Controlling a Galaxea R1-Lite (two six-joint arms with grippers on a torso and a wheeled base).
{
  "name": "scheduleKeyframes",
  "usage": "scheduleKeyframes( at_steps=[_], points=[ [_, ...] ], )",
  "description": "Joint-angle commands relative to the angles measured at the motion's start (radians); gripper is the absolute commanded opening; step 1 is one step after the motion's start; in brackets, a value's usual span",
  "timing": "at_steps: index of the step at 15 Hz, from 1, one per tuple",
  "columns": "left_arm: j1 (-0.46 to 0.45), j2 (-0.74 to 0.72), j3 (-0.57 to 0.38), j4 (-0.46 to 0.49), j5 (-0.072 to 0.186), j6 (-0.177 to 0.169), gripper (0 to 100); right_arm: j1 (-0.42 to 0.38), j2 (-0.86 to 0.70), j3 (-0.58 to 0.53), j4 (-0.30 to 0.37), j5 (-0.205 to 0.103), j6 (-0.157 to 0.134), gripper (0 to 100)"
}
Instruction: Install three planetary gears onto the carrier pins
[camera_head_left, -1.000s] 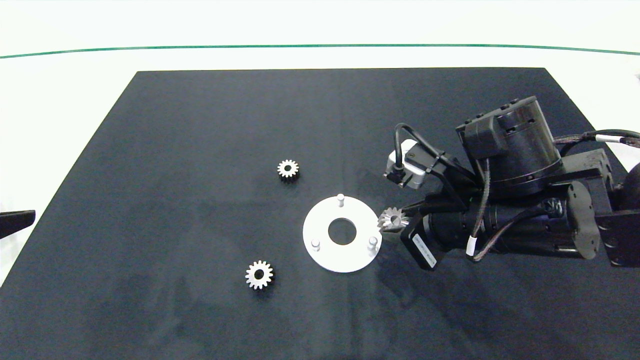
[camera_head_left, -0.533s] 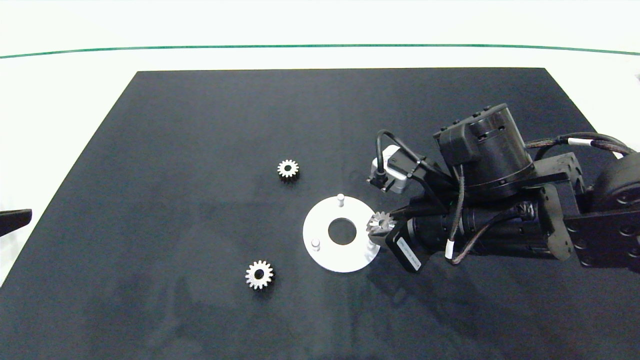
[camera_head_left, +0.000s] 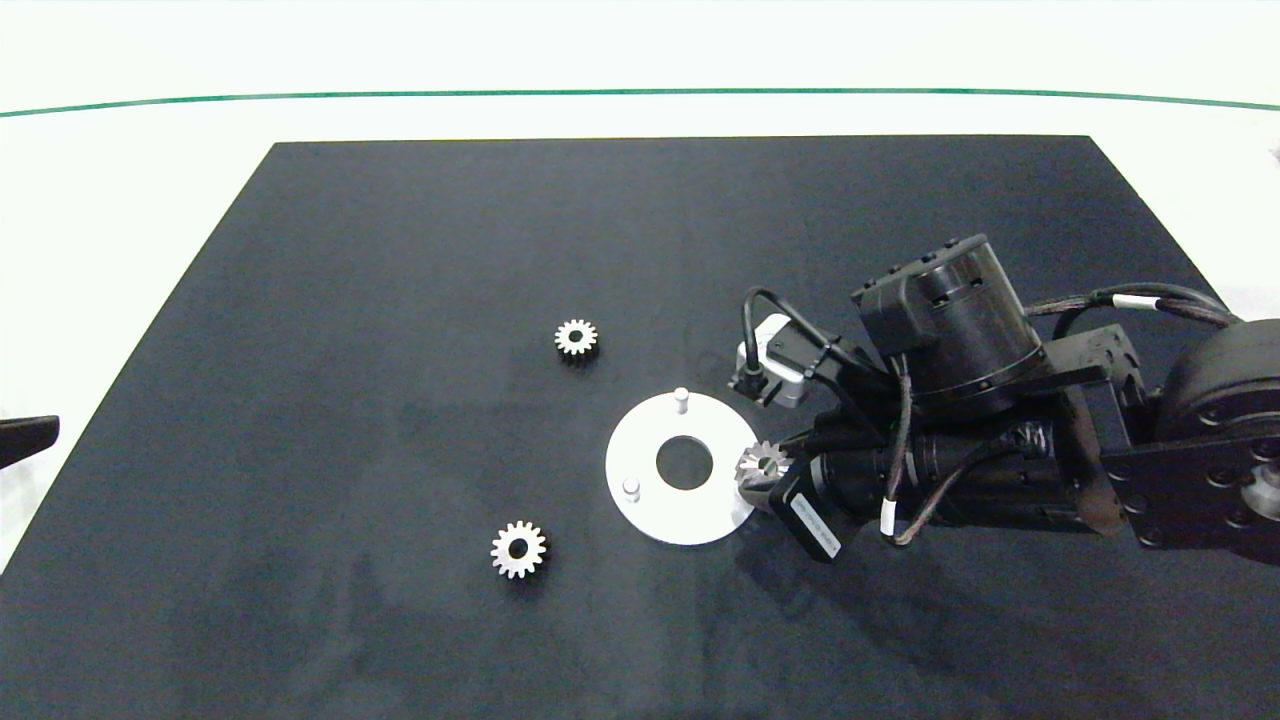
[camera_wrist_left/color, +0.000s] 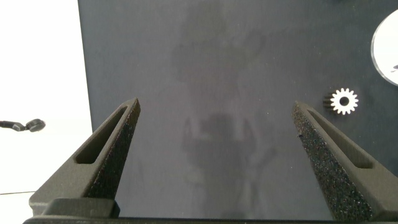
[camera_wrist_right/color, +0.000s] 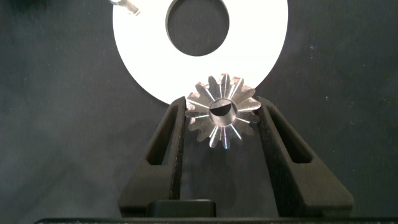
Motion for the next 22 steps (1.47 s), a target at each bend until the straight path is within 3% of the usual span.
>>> scheduleKeyframes(
  at_steps=[1, 22],
  points=[
    [0.0, 0.001, 0.0, 0.004, 0.001, 0.001, 100, 0.0, 0.016, -0.01, -0.001, -0.001, -0.002, 0],
    [-0.001, -0.009, 0.001, 0.004, -0.001, 0.001, 100, 0.011, 0.058, -0.043, -0.018, -0.001, 0.012, 0]
  ],
)
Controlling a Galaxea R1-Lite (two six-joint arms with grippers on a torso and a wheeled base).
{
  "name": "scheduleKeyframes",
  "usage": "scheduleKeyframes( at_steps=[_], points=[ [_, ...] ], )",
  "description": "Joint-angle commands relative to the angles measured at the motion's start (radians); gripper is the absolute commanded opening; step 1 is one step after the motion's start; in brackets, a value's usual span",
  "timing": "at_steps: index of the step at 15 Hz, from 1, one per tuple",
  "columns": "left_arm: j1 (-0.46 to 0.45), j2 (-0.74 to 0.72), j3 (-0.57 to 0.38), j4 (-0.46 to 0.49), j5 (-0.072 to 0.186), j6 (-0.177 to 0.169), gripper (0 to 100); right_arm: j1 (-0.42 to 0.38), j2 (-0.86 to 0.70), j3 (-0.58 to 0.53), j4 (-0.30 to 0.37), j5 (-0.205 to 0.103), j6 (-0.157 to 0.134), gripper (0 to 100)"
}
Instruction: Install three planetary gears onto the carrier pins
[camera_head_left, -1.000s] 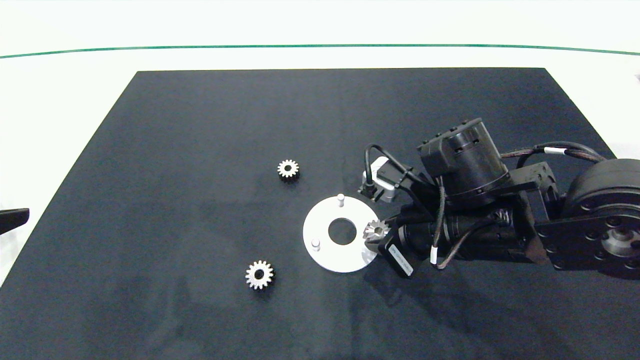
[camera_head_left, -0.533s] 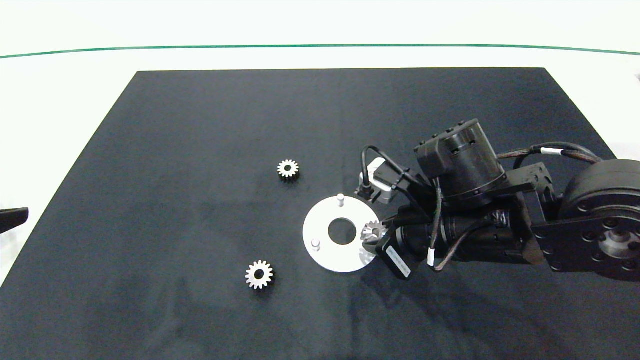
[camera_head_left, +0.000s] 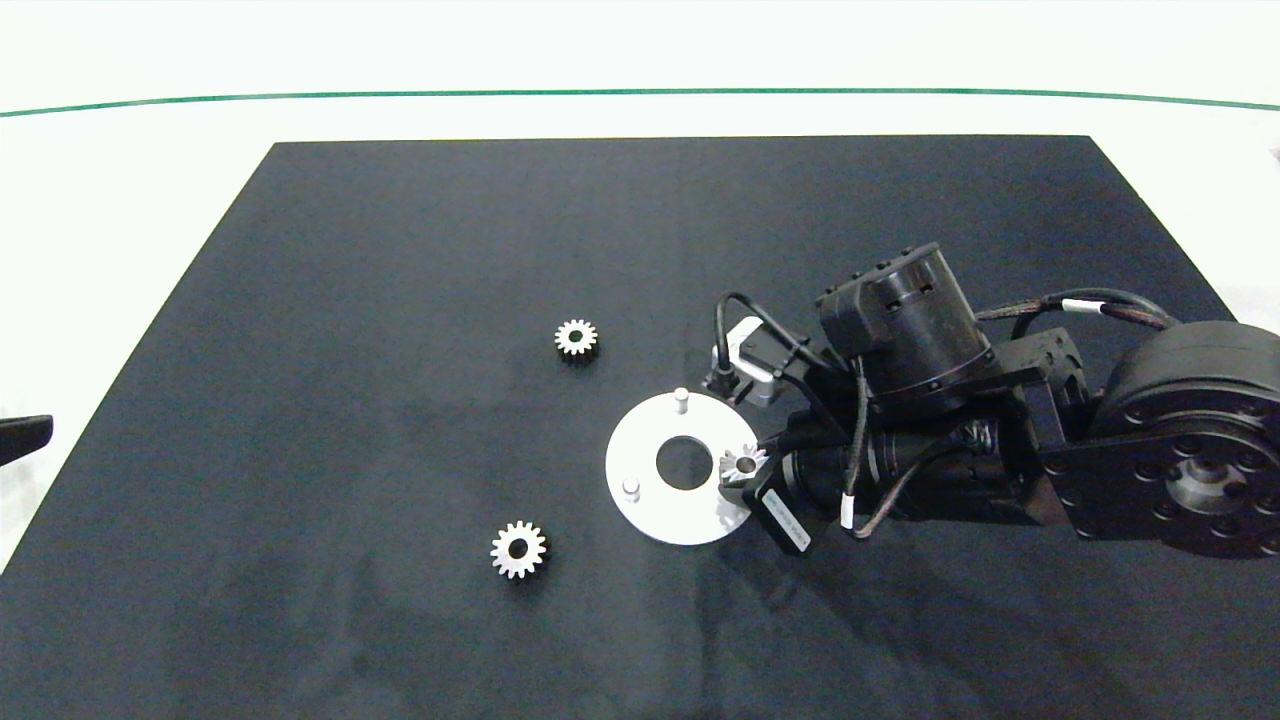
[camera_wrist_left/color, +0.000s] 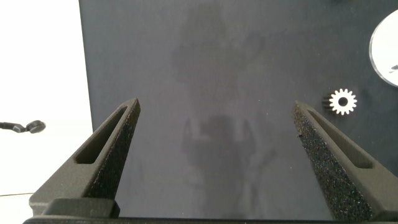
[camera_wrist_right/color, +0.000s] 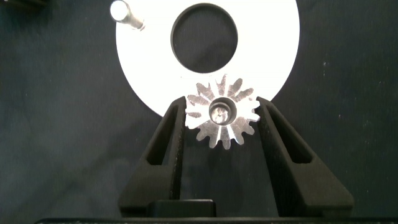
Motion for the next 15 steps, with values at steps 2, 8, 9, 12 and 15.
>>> scheduleKeyframes(
  at_steps=[2, 8, 9, 12, 15],
  points=[
    [0.0, 0.0, 0.001, 0.005, 0.0, 0.001, 100, 0.0, 0.001, -0.003, -0.001, -0.002, 0.0, 0],
    [0.0, 0.0, 0.001, 0.005, 0.0, 0.001, 100, 0.009, -0.019, 0.016, 0.002, -0.002, -0.003, 0],
    [0.0, 0.0, 0.001, 0.005, 0.0, 0.001, 100, 0.009, -0.018, 0.022, 0.0, -0.003, -0.003, 0],
    [0.0, 0.0, 0.001, 0.005, 0.0, 0.001, 100, 0.007, -0.012, 0.026, -0.001, -0.005, -0.003, 0],
    [0.0, 0.0, 0.001, 0.005, 0.0, 0.001, 100, 0.007, -0.013, 0.026, -0.001, -0.003, -0.003, 0]
  ],
)
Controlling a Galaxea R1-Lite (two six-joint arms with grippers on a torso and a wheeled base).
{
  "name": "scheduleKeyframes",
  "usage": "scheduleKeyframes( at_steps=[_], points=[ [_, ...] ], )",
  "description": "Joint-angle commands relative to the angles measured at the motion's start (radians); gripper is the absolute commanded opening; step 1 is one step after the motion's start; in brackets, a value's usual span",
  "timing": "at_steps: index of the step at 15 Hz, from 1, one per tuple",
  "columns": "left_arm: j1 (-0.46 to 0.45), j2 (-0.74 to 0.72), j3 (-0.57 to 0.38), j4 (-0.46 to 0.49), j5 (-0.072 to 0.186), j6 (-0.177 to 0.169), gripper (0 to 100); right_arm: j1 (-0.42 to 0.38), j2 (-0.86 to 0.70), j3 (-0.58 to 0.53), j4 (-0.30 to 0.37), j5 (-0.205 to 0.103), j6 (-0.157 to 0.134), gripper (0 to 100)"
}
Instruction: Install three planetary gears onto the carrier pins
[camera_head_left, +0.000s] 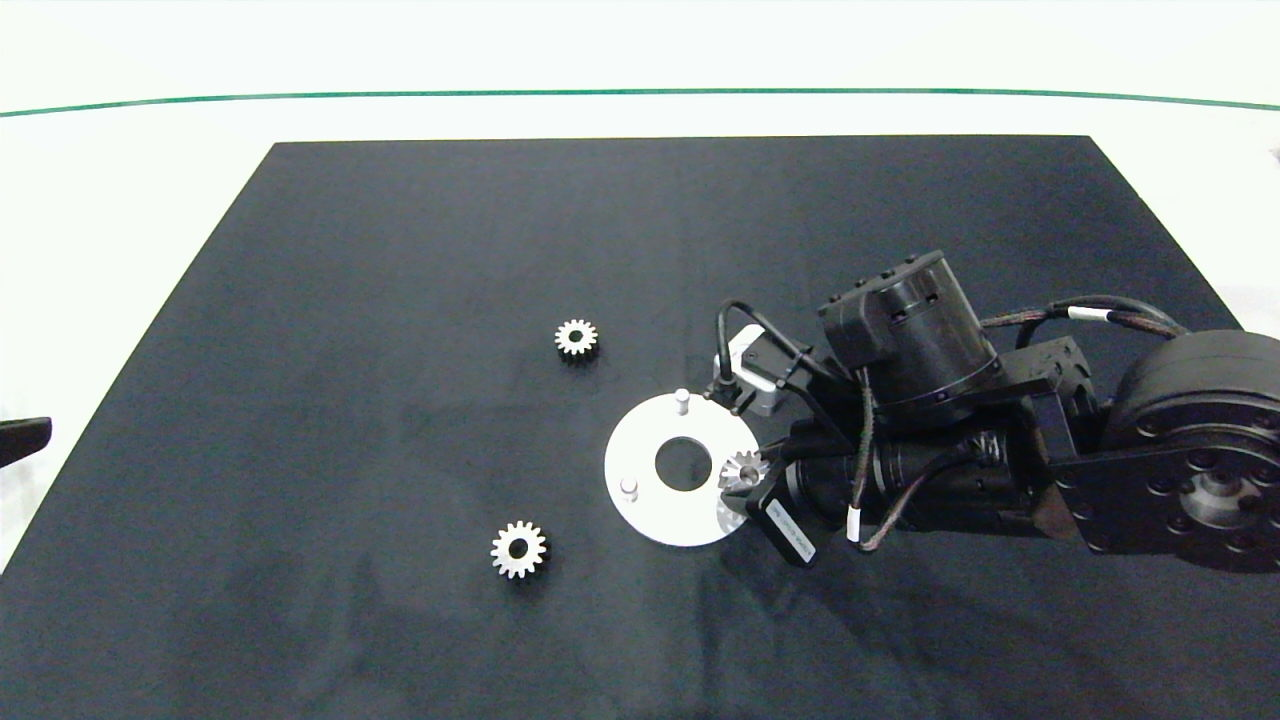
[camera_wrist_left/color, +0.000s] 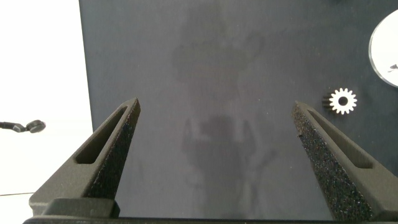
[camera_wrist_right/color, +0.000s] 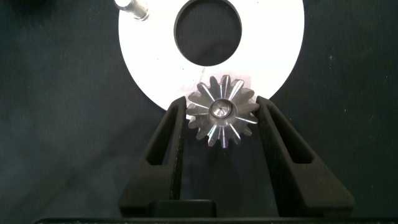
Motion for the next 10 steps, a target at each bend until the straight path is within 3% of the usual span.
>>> scheduleKeyframes(
  at_steps=[1, 8, 9, 10],
  points=[
    [0.0, 0.002, 0.0, 0.004, 0.0, 0.001, 100, 0.0, -0.001, 0.0, 0.001, 0.0, -0.002, 0],
    [-0.014, 0.0, 0.001, 0.004, 0.0, 0.001, 100, 0.0, 0.0, 0.0, 0.001, 0.001, -0.002, 0],
    [-0.014, 0.0, 0.001, 0.004, 0.0, 0.001, 100, 0.0, -0.001, 0.0, 0.001, 0.001, -0.002, 100],
    [-0.014, 0.0, 0.001, 0.004, 0.001, 0.001, 100, 0.0, -0.001, 0.0, 0.001, 0.001, -0.002, 100]
  ],
)
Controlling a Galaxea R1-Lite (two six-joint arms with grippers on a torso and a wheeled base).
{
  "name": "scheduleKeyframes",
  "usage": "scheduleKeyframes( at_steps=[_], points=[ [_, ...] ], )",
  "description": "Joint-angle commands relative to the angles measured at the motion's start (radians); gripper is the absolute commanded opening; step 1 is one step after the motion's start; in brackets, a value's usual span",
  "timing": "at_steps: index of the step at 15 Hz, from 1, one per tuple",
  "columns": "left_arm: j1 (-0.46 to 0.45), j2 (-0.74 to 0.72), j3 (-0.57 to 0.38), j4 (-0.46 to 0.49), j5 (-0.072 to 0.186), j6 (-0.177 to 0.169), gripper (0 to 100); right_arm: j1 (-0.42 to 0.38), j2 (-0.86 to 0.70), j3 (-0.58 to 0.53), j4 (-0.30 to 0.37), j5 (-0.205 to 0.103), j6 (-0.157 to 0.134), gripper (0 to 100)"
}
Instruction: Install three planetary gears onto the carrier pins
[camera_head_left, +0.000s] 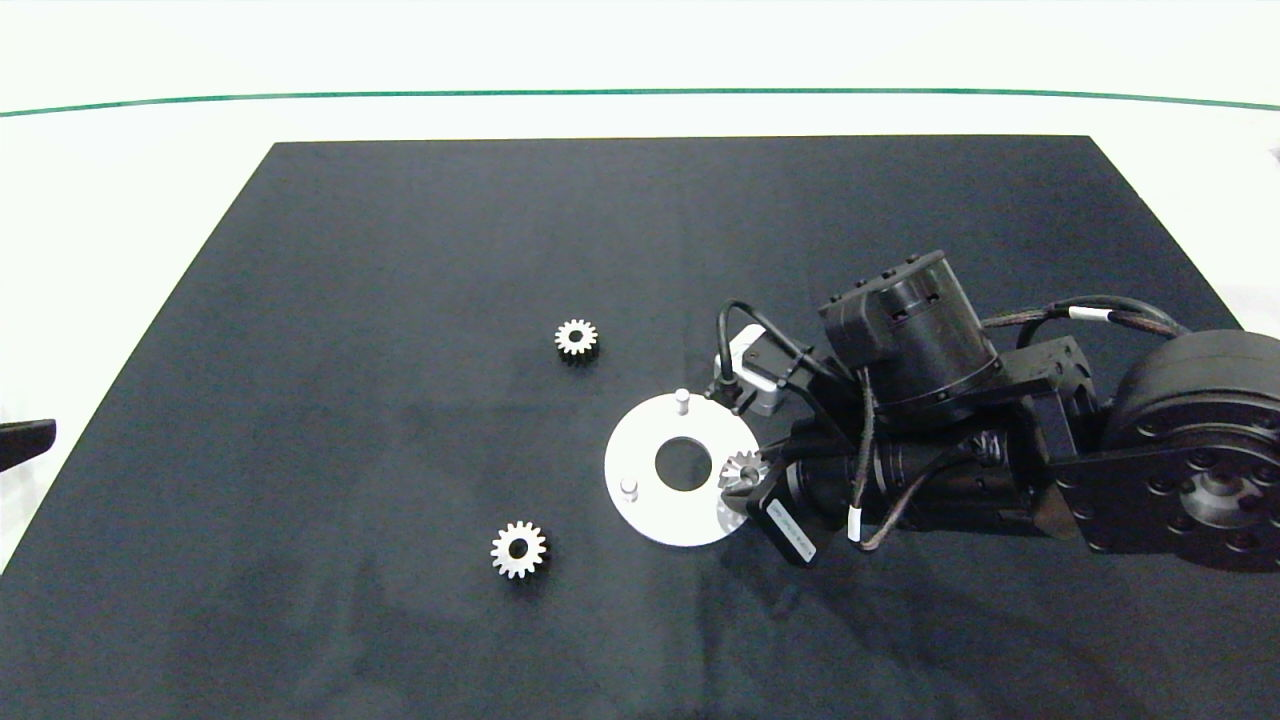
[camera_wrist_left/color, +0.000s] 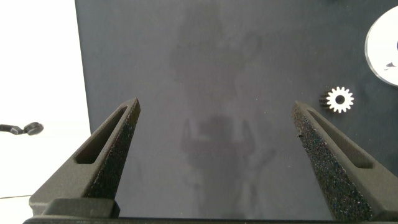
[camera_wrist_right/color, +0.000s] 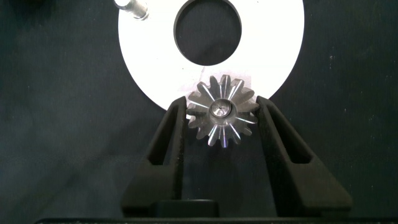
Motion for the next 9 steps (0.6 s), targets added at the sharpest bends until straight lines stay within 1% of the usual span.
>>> scheduleKeyframes(
  at_steps=[1, 6, 9],
  points=[
    [0.0, 0.001, 0.001, 0.004, 0.0, 0.001, 100, 0.0, 0.004, 0.0, -0.001, 0.001, -0.002, 100],
    [0.0, 0.001, 0.003, 0.004, 0.0, 0.001, 100, -0.001, -0.001, 0.003, -0.001, 0.004, 0.0, 100],
    [0.0, 0.001, 0.003, 0.002, -0.002, 0.001, 100, -0.004, -0.031, 0.004, 0.001, -0.001, -0.002, 100]
  ],
)
